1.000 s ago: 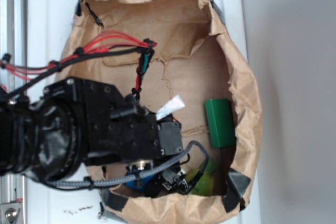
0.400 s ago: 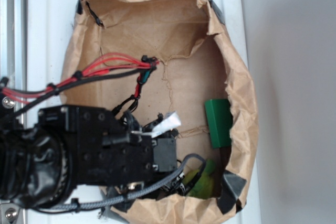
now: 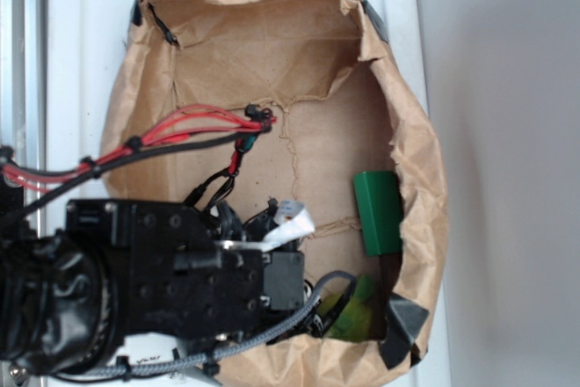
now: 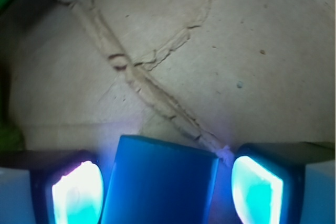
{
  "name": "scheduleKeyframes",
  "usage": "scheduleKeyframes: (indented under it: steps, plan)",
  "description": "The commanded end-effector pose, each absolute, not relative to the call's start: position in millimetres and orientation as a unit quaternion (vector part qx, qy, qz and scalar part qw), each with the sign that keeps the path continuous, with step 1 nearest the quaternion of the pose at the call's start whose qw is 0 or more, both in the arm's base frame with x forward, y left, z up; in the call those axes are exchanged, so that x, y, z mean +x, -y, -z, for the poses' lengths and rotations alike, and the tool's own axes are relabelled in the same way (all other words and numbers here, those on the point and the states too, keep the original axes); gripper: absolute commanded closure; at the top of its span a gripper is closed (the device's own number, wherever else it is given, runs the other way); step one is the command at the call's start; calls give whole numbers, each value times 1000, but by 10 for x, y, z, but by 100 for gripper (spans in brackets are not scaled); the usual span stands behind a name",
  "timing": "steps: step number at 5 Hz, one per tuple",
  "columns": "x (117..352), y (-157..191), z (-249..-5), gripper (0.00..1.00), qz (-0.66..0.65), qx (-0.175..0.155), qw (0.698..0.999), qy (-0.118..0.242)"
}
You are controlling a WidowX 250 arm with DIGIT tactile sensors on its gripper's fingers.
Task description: Grab the blue block.
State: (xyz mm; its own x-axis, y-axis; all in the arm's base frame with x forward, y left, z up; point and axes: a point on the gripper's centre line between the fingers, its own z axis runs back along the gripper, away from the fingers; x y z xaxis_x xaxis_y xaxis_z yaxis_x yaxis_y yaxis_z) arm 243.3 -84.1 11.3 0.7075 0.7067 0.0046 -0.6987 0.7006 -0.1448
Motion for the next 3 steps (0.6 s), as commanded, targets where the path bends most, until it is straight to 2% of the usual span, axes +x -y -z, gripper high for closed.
scheduleKeyframes:
  steps: [1,2,3]
  plan:
    - [2346,941,-162,0,-403,-54,914,11]
    - [2335,941,-126,2,-409,-44,912,17]
    - [2321,943,-133,100,-408,-46,911,30]
